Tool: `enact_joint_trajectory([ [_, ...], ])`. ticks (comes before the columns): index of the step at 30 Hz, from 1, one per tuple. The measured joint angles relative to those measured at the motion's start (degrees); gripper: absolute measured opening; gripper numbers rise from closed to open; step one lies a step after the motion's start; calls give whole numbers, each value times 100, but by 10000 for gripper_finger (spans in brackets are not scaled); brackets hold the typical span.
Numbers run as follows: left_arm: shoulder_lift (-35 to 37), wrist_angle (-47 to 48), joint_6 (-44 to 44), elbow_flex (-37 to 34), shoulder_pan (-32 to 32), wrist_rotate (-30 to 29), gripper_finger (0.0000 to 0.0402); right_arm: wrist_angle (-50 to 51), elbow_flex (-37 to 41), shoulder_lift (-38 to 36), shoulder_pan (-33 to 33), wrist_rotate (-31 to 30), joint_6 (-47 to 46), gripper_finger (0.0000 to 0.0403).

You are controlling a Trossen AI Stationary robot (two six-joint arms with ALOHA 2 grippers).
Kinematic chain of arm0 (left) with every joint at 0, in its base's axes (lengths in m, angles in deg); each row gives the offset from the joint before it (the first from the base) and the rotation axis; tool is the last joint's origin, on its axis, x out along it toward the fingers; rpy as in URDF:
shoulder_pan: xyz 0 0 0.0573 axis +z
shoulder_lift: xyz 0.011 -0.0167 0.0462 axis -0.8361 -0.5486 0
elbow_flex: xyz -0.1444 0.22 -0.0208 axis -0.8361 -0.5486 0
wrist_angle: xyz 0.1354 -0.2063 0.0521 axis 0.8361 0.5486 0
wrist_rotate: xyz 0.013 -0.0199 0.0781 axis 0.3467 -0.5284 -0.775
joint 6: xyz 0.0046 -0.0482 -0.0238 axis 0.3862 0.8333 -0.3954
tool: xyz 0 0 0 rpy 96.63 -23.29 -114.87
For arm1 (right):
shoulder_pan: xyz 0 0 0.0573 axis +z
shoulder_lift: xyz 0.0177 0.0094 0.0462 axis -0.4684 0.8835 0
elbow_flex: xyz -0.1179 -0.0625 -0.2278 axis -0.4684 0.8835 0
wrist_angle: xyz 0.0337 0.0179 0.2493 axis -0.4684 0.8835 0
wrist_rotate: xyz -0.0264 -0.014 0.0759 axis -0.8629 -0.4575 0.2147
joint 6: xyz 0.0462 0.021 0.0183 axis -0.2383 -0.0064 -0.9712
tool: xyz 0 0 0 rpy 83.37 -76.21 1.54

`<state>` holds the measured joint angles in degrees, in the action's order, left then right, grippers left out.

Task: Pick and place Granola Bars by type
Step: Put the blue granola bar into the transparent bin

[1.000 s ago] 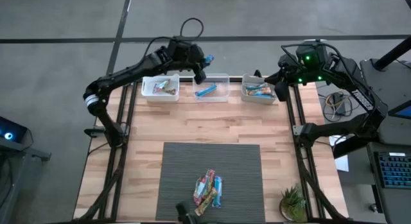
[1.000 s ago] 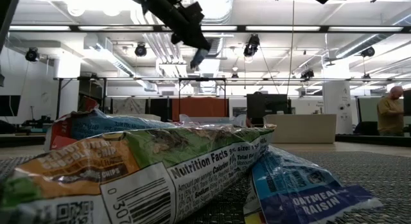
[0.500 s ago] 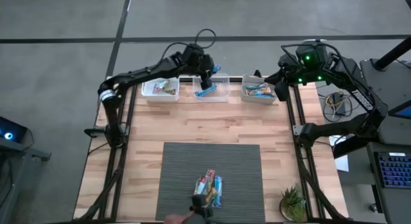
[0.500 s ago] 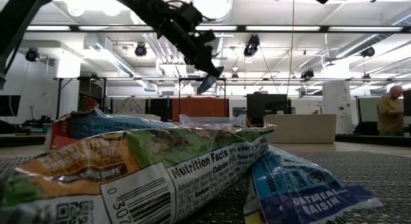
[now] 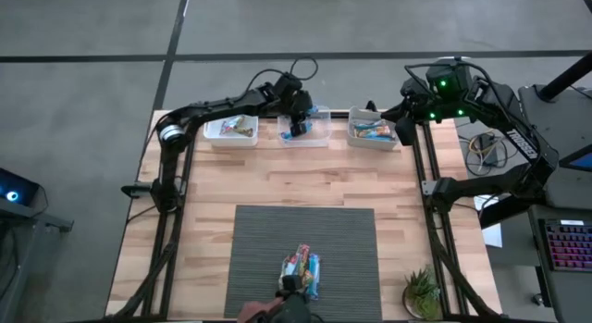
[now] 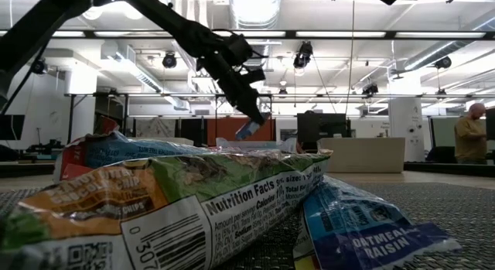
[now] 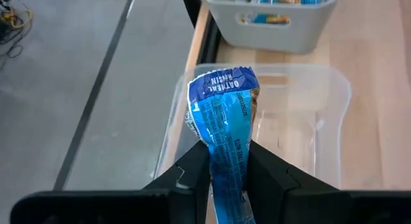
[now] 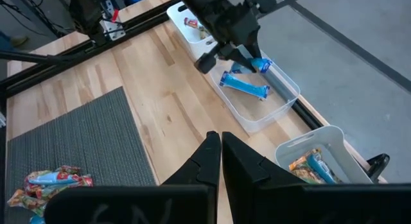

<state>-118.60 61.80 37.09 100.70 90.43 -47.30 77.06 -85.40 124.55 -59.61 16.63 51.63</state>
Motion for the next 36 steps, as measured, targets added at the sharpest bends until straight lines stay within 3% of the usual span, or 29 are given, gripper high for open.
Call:
enact_joint_trajectory([
  [36,-155,571,-539,-2,-3,-190,69,1,18,4,2,-2,43,9],
])
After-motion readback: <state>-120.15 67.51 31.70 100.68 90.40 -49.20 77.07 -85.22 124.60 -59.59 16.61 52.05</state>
